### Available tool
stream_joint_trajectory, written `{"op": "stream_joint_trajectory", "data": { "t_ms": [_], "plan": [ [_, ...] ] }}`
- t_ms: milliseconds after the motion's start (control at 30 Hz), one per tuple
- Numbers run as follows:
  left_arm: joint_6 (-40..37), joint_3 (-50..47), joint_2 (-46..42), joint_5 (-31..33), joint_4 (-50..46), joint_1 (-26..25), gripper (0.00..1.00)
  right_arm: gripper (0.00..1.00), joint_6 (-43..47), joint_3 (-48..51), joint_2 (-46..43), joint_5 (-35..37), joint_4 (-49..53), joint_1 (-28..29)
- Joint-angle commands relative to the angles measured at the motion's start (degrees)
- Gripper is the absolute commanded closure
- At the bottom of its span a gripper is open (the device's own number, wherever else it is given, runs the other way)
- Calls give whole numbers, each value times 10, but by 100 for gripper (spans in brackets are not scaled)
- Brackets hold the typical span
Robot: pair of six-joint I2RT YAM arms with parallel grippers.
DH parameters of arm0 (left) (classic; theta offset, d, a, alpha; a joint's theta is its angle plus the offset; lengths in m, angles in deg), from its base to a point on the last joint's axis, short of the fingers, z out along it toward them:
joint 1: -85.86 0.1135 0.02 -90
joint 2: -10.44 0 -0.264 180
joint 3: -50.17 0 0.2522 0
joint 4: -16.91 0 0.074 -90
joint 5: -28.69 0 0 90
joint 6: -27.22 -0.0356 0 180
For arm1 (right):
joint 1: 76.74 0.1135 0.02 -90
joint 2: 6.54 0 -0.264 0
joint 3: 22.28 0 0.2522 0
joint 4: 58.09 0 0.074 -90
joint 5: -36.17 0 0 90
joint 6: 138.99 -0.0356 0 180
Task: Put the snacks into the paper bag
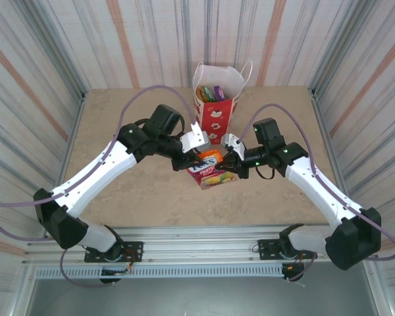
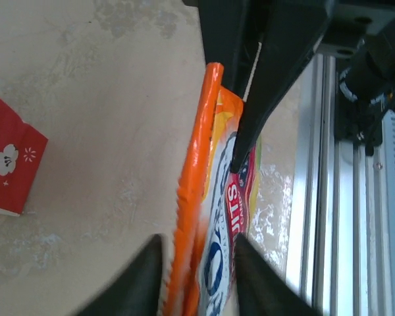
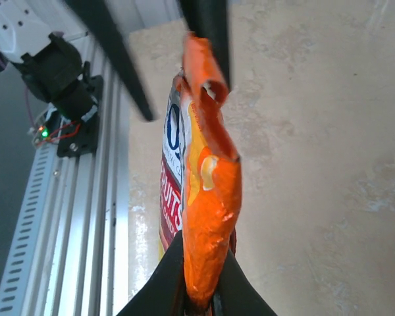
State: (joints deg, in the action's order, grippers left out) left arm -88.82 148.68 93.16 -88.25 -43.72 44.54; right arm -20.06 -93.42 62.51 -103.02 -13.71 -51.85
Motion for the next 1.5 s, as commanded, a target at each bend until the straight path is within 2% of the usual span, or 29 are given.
{"op": "stream_joint_trajectory", "data": {
  "t_ms": [0,67,233,367,533,733,1033,1467],
  "plan": [
    [48,-9,-12,19,53,22,38,98,-56,27,-36,0,-74,-23],
    [95,-34,-22,29,92,43,31,98,-105,52,-58,16,-129,-37],
    [248,-115,-49,81,204,90,27,97,-264,107,-113,120,-302,-62],
    [356,-191,-59,142,283,121,23,98,-355,80,-117,233,-348,-68],
    [388,-200,-40,189,276,132,22,98,-435,-1,-76,360,-371,-67],
    [389,-199,-31,186,285,133,22,100,-479,-83,17,466,-454,-65],
    [375,-191,-26,188,285,136,21,100,-456,-230,196,490,-493,-54],
    [365,-184,-24,185,285,146,22,100,-481,-315,323,479,-519,-16]
  ]
}}
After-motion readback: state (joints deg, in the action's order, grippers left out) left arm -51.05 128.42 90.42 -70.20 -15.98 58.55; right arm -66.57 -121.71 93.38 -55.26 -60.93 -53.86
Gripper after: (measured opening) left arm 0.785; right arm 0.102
